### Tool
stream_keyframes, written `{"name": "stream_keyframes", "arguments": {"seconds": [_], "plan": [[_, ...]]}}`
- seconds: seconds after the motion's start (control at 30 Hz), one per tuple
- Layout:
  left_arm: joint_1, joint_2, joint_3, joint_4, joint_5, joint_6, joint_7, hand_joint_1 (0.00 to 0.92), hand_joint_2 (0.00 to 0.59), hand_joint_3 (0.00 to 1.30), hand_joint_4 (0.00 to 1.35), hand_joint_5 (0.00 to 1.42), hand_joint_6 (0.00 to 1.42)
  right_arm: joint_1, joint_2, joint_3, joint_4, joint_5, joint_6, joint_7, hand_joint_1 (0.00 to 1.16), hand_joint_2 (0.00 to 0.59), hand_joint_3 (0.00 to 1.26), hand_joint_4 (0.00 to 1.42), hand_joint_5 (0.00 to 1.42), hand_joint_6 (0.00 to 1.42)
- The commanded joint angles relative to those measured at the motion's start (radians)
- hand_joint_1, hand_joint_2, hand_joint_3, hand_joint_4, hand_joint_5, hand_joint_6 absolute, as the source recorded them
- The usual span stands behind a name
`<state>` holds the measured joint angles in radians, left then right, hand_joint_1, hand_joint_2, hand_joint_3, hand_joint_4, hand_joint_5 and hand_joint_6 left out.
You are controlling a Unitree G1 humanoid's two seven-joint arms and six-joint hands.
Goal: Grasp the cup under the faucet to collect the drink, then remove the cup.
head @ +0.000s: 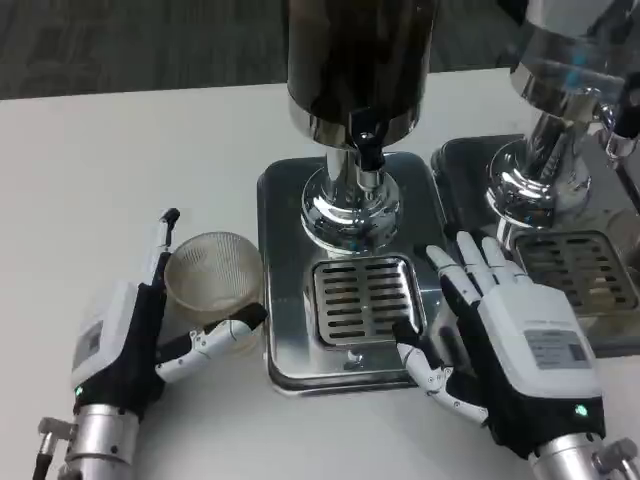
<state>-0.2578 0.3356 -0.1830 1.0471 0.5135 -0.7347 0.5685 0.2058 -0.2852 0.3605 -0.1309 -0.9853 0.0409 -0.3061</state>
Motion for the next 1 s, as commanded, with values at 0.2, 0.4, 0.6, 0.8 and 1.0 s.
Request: {"name": "stream_keyframes", "arguments": {"seconds": [0.2, 0.4, 0.6, 0.8, 1.0], "plan": [[-0.017, -0.004, -0.045, 0.021, 0.036, 0.019, 0.078, 0.458, 0.083, 0.17, 0.37, 0.66, 0.86, 0.017, 0.016, -0.005, -0.021, 0.006, 0.016, -0.006, 0.21, 0.402, 0.15, 0.0, 0.0, 0.13], [-0.014, 0.009, -0.07, 0.003, 0.081, 0.034, 0.171, 0.486, 0.084, 0.26, 0.47, 0.73, 0.93, 0.014, 0.019, -0.003, -0.016, 0.009, 0.013, -0.004, 0.21, 0.401, 0.15, 0.0, 0.0, 0.13], [-0.007, 0.026, -0.1, -0.046, 0.162, 0.083, 0.328, 0.493, 0.088, 0.3, 0.5, 0.74, 0.95, 0.009, 0.018, -0.003, -0.007, 0.018, 0.01, -0.003, 0.21, 0.403, 0.15, 0.0, 0.0, 0.14], [-0.011, 0.018, -0.106, -0.041, 0.169, 0.101, 0.383, 0.491, 0.088, 0.34, 0.52, 0.75, 0.95, 0.005, 0.017, -0.005, -0.002, 0.022, 0.009, -0.005, 0.2, 0.403, 0.15, 0.0, 0.0, 0.14], [-0.009, 0.016, -0.107, -0.051, 0.168, 0.102, 0.433, 0.485, 0.092, 0.35, 0.52, 0.76, 0.96, 0.004, 0.012, -0.005, -0.005, 0.025, 0.008, -0.002, 0.2, 0.403, 0.15, 0.0, 0.0, 0.15]]}}
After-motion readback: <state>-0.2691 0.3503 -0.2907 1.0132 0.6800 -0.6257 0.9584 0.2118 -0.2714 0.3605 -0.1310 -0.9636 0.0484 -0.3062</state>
